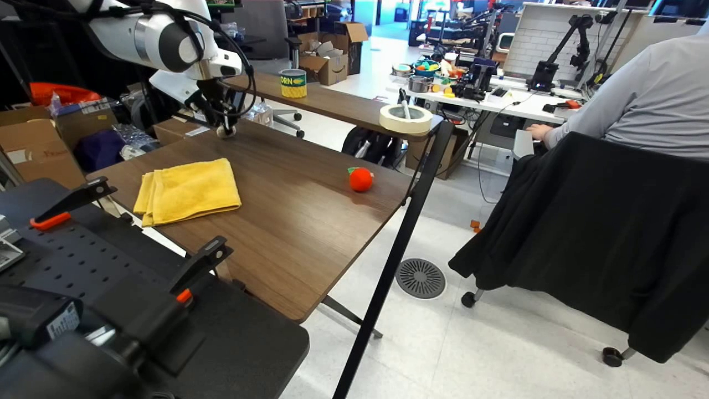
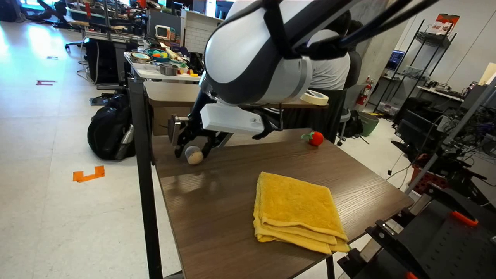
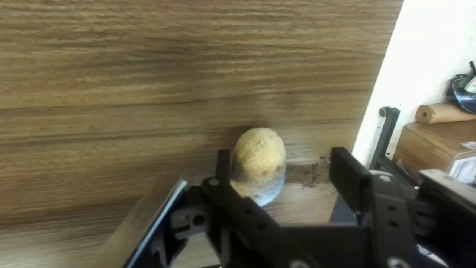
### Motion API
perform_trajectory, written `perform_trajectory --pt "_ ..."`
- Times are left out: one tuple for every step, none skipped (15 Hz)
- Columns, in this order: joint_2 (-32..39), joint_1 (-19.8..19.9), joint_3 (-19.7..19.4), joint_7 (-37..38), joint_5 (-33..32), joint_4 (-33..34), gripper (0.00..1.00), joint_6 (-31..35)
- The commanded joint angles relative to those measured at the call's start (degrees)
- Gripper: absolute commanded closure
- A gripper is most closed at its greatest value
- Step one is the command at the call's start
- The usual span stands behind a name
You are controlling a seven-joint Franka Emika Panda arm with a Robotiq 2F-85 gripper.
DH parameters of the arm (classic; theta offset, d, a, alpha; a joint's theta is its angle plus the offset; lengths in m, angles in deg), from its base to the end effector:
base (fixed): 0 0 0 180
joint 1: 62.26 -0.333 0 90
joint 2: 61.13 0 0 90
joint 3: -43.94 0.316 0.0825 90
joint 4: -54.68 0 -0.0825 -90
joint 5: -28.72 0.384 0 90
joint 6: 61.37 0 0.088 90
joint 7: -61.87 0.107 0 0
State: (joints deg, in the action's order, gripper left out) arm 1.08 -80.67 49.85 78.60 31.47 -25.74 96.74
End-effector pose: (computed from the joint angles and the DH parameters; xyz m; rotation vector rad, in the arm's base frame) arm 0.6734 0.2840 0.0751 -2.9281 -0.0336 -0.3221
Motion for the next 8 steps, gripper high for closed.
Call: perform_trajectory --pt "-10.0 -1.5 -0.6 -1.8 -0.4 -12.5 0.01 7.2" --pt "-11.9 -2.0 -0.9 -1.8 -0.5 -14.8 0.0 9.3" --pt "-14.2 -2.7 -1.3 -1.7 -0.5 -17.4 0.0 11.6" --pt "-16.5 -3.2 -1.7 -1.7 -0.5 -20.2 0.0 13.7" --pt "-18.9 -3.4 -1.7 -1.9 -0.4 -23.0 0.0 14.9" --pt "-21.2 -3.5 -1.6 -2.1 -0.3 -25.7 0.0 15.4" --pt "-23.8 -4.5 -3.2 -1.1 -0.3 -28.6 0.0 12.9" --pt "-26.4 -5.6 -5.0 0.1 -0.4 -31.4 0.0 10.0"
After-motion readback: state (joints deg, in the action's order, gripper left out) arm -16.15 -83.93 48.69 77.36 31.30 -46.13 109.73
